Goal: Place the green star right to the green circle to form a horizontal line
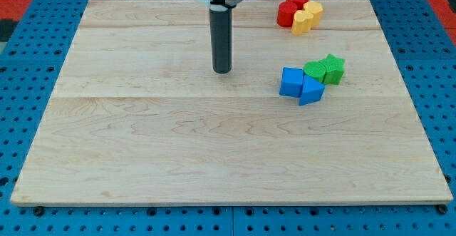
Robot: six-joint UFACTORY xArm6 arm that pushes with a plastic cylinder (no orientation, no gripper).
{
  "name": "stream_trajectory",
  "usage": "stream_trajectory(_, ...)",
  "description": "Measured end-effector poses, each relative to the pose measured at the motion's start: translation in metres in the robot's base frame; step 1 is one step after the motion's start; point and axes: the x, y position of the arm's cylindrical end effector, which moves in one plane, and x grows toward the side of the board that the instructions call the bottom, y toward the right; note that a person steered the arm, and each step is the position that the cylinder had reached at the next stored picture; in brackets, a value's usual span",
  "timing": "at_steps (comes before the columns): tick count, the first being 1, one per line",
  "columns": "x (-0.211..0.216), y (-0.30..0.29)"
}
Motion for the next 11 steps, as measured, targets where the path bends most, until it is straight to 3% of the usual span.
stream_trajectory(2,-0.030,0.062)
stream_trajectory(6,-0.040,0.155)
stream_trajectory(8,0.004,0.172)
stream_trajectory(10,-0.032,0.218)
stream_trajectory(11,0.002,0.214)
